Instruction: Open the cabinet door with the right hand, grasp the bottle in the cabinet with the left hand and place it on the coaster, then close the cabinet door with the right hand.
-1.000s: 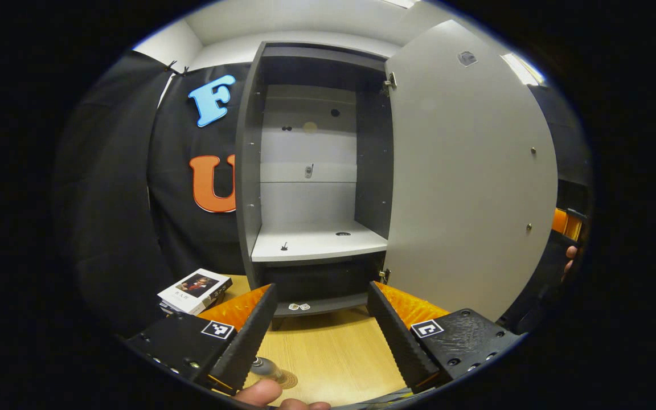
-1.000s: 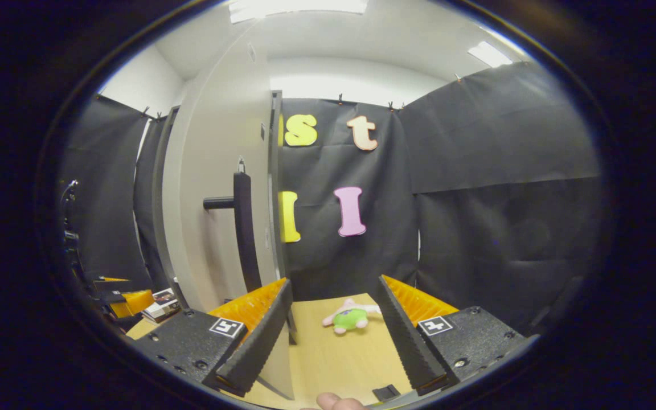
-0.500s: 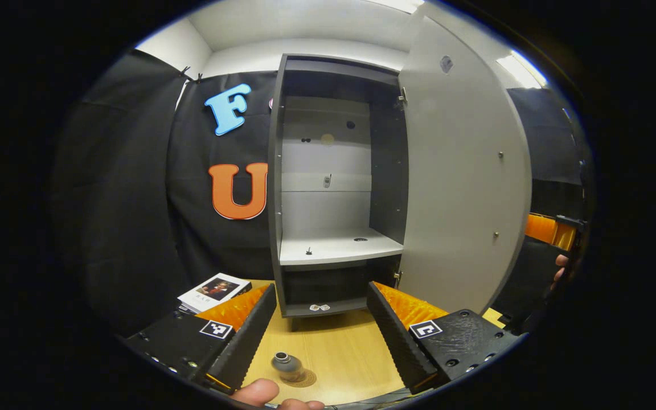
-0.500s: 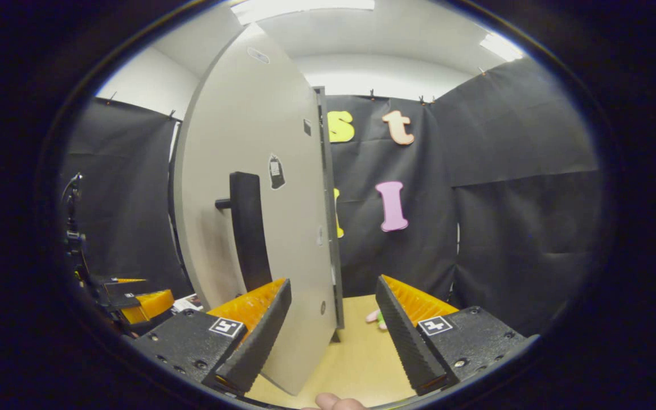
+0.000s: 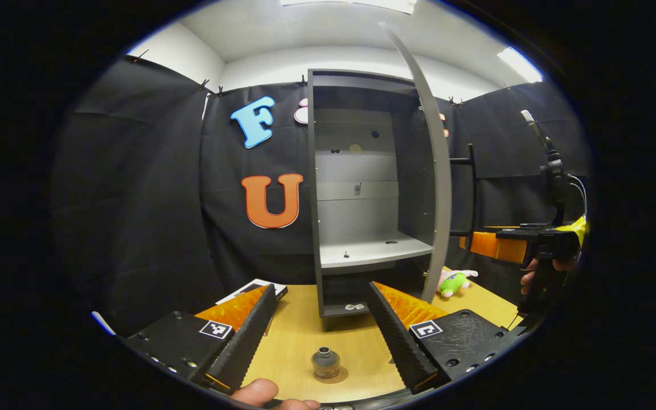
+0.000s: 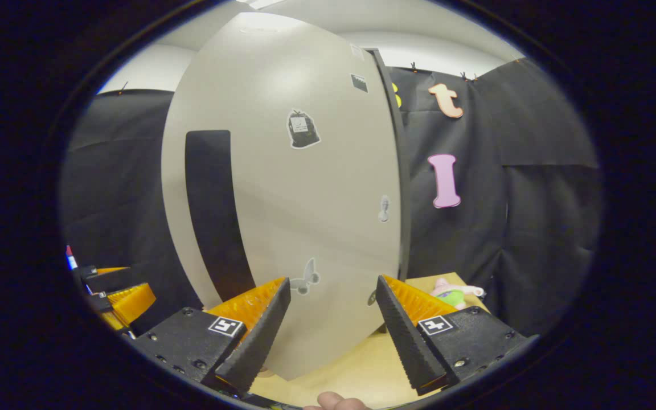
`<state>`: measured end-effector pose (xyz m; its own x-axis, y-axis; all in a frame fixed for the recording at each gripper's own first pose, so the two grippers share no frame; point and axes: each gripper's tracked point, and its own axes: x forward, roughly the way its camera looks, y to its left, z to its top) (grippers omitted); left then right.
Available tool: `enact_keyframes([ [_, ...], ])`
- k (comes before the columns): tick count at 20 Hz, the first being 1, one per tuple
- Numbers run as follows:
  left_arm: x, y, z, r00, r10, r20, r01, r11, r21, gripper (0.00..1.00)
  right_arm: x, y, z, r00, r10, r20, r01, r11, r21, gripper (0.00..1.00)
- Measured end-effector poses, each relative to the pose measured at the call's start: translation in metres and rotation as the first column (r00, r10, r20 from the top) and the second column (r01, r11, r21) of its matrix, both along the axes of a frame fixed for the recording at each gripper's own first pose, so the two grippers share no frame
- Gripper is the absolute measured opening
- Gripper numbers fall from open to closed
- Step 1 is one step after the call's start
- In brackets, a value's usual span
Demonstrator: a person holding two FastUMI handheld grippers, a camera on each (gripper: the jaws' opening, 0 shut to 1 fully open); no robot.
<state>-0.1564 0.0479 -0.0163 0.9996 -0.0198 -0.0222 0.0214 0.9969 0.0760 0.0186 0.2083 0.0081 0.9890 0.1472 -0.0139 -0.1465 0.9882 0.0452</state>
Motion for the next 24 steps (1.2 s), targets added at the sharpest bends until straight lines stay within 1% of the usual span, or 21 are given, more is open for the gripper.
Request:
enact_keyframes([
  [2, -0.004, 0.009, -0.001, 1.000, 0.026, -0.003, -0.026, 1.000, 0.008, 0.98, 0.004, 0.018, 0.007, 0.999, 0.038, 0.017, -0.038, 0.999, -0.027, 0.97],
  [3, -0.006, 0.012, -0.002, 0.999, 0.033, -0.007, -0.033, 0.999, 0.011, 0.97, 0.006, 0.024, 0.011, 0.998, 0.056, 0.027, -0.054, 0.998, -0.044, 0.94],
  [4, -0.006, 0.015, -0.004, 0.999, 0.041, -0.007, -0.041, 0.999, 0.012, 0.97, 0.008, 0.030, 0.011, 0.997, 0.074, 0.035, -0.072, 0.996, -0.057, 0.97],
  [5, -0.006, 0.017, -0.004, 0.999, 0.045, -0.008, -0.045, 0.999, 0.011, 0.97, 0.011, 0.035, 0.012, 0.995, 0.089, 0.039, -0.086, 0.994, -0.067, 0.97],
  [8, -0.002, 0.017, -0.001, 0.999, 0.048, -0.004, -0.047, 0.999, 0.006, 0.97, 0.012, 0.037, 0.008, 0.994, 0.103, 0.027, -0.101, 0.993, -0.065, 0.97],
  [15, 0.021, 0.009, 0.001, 1.000, 0.008, 0.005, -0.008, 1.000, 0.010, 0.97, 0.023, 0.013, 0.012, 0.999, 0.049, 0.015, -0.048, 0.998, -0.040, 0.97],
  [16, 0.024, 0.008, 0.002, 1.000, 0.004, 0.007, -0.004, 1.000, 0.012, 1.00, 0.023, 0.008, 0.012, 0.999, 0.040, 0.013, -0.040, 0.999, -0.037, 0.97],
  [17, 0.026, 0.006, 0.003, 1.000, -0.003, 0.009, 0.003, 1.000, 0.012, 0.97, 0.023, 0.005, 0.013, 0.999, 0.033, 0.012, -0.033, 0.999, -0.034, 0.97],
  [20, 0.035, 0.001, 0.004, 1.000, -0.019, 0.012, 0.019, 1.000, 0.016, 0.97, 0.020, -0.007, 0.015, 1.000, 0.008, 0.020, -0.007, 0.999, -0.034, 0.97],
  [23, 0.051, -0.008, 0.009, 0.999, -0.035, 0.025, 0.035, 0.999, 0.015, 0.97, 0.012, -0.019, 0.013, 1.000, -0.005, 0.022, 0.006, 0.998, -0.059, 0.97],
  [24, 0.056, -0.008, 0.009, 0.999, -0.027, 0.025, 0.026, 0.999, 0.022, 0.97, 0.009, -0.024, 0.015, 0.999, -0.012, 0.033, 0.014, 0.998, -0.066, 0.97],
])
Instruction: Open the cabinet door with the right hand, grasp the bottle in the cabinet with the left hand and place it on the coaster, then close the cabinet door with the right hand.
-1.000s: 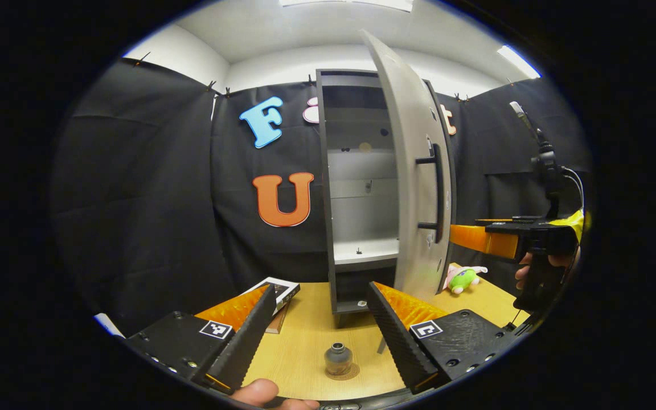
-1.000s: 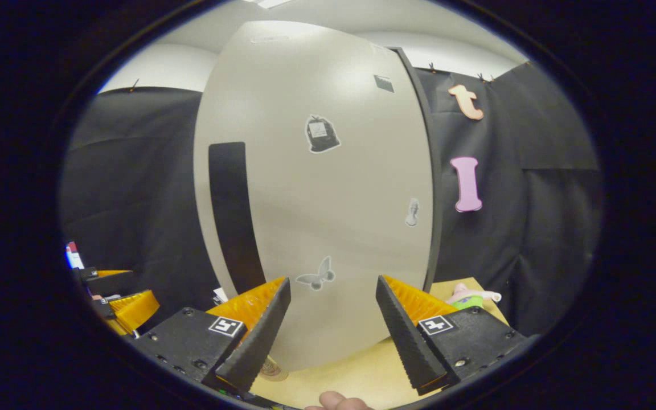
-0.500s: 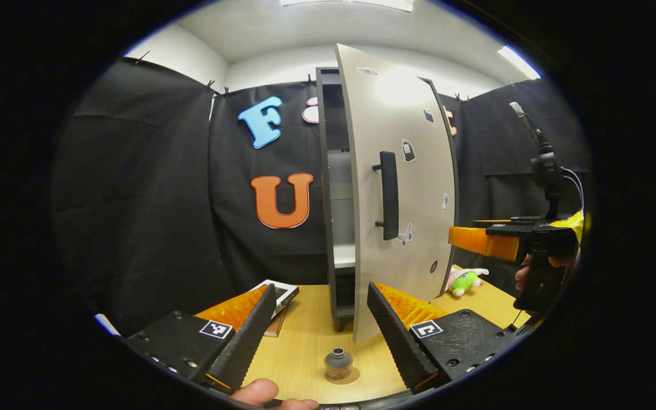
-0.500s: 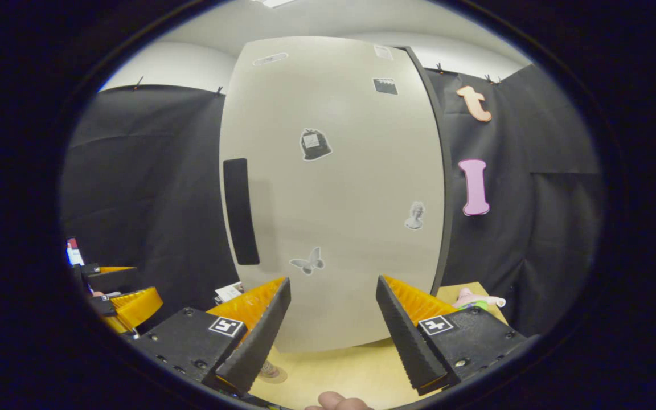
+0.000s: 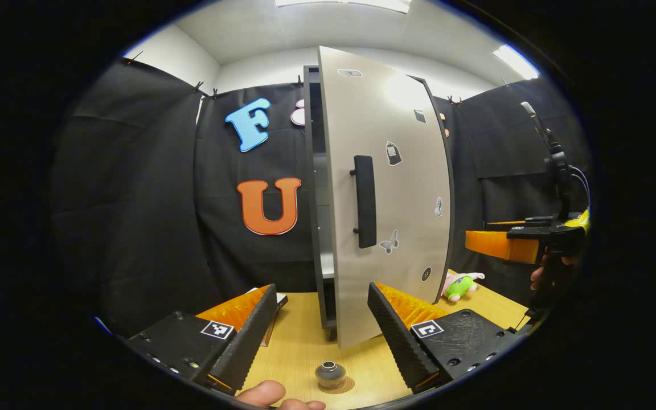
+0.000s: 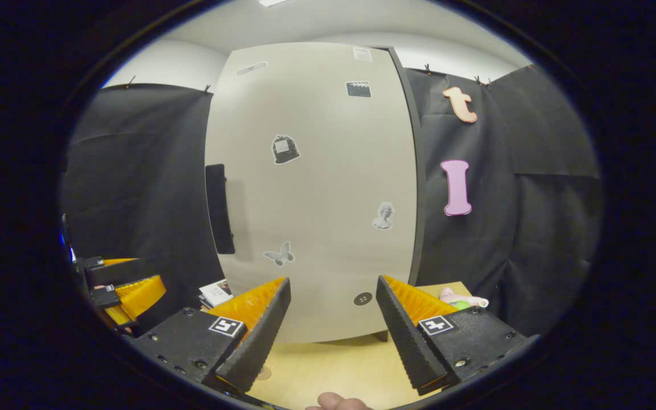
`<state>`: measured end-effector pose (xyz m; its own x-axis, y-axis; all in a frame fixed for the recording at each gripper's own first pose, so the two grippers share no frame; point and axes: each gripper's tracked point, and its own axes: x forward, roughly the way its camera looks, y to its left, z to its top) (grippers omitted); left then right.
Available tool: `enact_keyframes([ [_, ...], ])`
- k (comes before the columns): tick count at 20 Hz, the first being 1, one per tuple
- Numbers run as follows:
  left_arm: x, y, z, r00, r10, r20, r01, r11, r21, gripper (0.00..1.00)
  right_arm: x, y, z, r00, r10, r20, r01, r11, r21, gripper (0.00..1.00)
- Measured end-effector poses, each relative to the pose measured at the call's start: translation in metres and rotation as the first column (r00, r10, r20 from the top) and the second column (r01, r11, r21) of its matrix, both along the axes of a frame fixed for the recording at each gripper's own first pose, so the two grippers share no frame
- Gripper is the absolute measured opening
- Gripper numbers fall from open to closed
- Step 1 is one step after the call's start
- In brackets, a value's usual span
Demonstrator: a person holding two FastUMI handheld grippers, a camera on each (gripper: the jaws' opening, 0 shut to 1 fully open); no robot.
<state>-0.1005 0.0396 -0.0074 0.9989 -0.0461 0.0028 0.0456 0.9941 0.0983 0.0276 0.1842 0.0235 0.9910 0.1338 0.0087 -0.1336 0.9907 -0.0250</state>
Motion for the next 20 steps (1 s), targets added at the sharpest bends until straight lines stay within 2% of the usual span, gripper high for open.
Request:
enact_keyframes([
  [2, 0.011, 0.008, 0.001, 0.999, 0.048, 0.006, -0.048, 0.999, 0.025, 0.96, -0.004, -0.010, 0.002, 0.999, -0.030, 0.017, 0.031, 0.999, -0.011, 0.97],
  [4, 0.023, 0.006, 0.003, 0.998, 0.061, 0.016, -0.062, 0.998, 0.020, 0.97, -0.007, -0.019, 0.006, 0.998, -0.053, 0.024, 0.053, 0.999, 0.002, 0.97],
  [6, 0.033, 0.002, 0.009, 0.998, 0.053, 0.034, -0.053, 0.999, -0.001, 0.96, -0.012, -0.028, 0.008, 0.997, -0.078, 0.028, 0.078, 0.997, 0.017, 0.94],
  [7, 0.036, 0.001, 0.012, 0.998, 0.053, 0.039, -0.052, 0.999, -0.005, 0.96, -0.014, -0.033, 0.009, 0.995, -0.091, 0.030, 0.090, 0.996, 0.021, 0.97],
  [10, 0.043, -0.004, 0.016, 0.998, 0.048, 0.039, -0.049, 0.999, 0.000, 0.97, -0.021, -0.046, 0.009, 0.992, -0.119, 0.029, 0.118, 0.992, 0.034, 0.97],
  [11, 0.045, -0.007, 0.014, 0.999, 0.043, 0.032, -0.044, 0.999, 0.002, 0.96, -0.022, -0.049, 0.009, 0.992, -0.126, 0.029, 0.125, 0.991, 0.038, 0.94],
  [12, 0.046, -0.010, 0.011, 0.999, 0.035, 0.025, -0.035, 0.999, 0.005, 0.96, -0.024, -0.054, 0.010, 0.991, -0.134, 0.030, 0.132, 0.990, 0.040, 0.97],
  [20, 0.044, -0.024, 0.007, 1.000, 0.012, 0.013, -0.012, 1.000, -0.008, 0.96, -0.031, -0.068, 0.011, 0.989, -0.148, 0.028, 0.147, 0.988, 0.058, 0.97],
])
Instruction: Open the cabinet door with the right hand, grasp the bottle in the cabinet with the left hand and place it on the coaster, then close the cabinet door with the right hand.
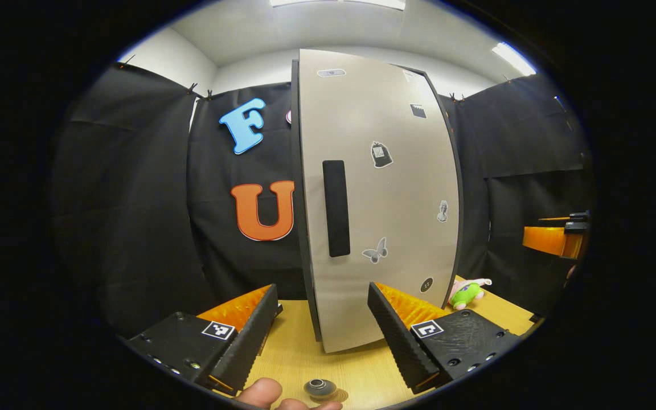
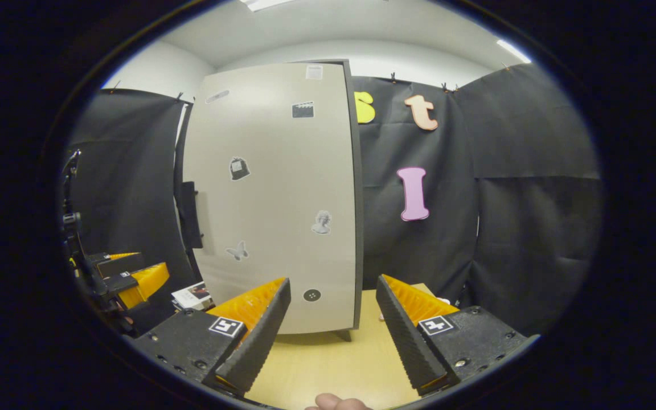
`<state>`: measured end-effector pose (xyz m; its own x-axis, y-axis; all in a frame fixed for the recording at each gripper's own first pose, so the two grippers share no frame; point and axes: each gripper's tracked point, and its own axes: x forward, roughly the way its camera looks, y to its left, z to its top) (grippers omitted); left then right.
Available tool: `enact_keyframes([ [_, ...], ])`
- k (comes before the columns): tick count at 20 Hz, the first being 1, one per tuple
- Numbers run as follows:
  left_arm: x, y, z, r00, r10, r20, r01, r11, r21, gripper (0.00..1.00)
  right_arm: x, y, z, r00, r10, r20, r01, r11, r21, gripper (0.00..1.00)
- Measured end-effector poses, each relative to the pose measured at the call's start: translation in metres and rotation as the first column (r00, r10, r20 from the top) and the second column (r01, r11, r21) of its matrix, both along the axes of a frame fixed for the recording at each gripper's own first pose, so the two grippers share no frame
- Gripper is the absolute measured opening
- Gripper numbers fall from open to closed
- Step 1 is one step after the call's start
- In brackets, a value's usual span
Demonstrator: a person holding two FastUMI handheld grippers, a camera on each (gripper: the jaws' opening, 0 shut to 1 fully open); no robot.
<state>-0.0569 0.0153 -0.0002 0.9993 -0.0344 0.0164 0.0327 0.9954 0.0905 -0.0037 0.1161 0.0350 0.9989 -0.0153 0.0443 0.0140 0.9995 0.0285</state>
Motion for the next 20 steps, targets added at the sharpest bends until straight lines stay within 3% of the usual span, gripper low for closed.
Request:
enact_keyframes([
  [20, -0.006, 0.003, -0.003, 1.000, 0.005, -0.009, -0.006, 1.000, -0.019, 0.97, -0.002, -0.010, -0.006, 1.000, -0.012, -0.024, 0.012, 1.000, 0.028, 0.97],
])
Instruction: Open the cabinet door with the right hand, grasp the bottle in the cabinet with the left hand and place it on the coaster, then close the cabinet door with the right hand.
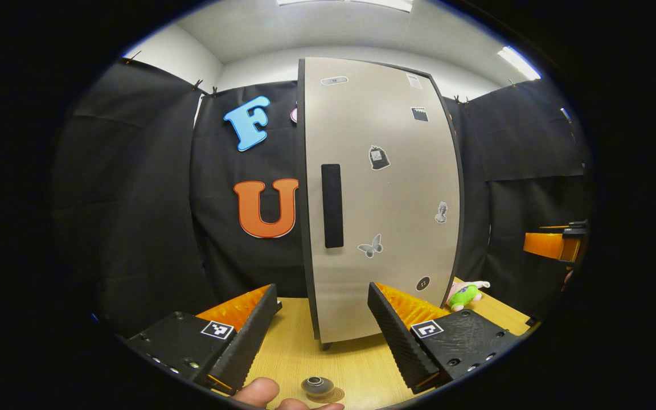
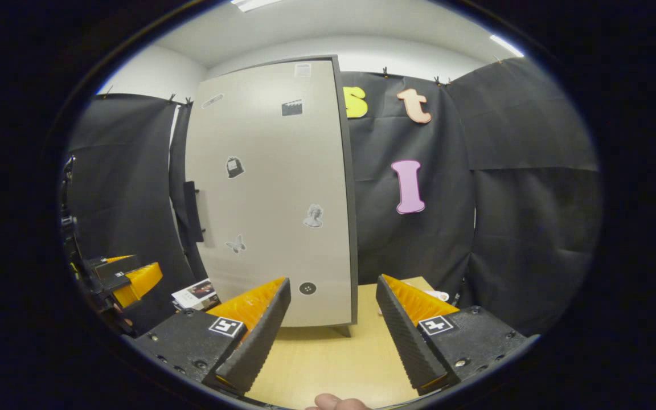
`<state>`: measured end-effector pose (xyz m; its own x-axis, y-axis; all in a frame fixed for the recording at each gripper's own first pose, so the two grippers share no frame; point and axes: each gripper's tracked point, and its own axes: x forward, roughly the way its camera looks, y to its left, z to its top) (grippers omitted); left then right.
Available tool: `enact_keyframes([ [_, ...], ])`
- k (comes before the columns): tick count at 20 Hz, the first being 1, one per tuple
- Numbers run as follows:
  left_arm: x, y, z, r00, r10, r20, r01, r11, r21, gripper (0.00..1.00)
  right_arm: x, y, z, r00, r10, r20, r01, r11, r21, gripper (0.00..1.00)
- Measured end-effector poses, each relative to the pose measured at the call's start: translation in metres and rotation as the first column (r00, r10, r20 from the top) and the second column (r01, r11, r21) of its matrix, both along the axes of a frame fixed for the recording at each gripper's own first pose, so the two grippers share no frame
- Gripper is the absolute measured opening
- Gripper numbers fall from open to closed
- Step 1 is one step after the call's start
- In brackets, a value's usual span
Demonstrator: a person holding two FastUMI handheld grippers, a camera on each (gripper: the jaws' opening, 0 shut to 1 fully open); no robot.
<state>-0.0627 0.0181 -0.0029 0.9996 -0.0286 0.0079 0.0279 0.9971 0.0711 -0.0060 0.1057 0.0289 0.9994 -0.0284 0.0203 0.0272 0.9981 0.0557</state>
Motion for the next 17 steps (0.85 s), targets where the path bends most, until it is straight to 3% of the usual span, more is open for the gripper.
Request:
enact_keyframes([
  [17, -0.005, -0.009, 0.000, 1.000, -0.011, 0.001, 0.011, 1.000, -0.012, 0.97, -0.010, -0.011, 0.001, 1.000, -0.004, 0.016, 0.004, 1.000, 0.003, 0.97],
])
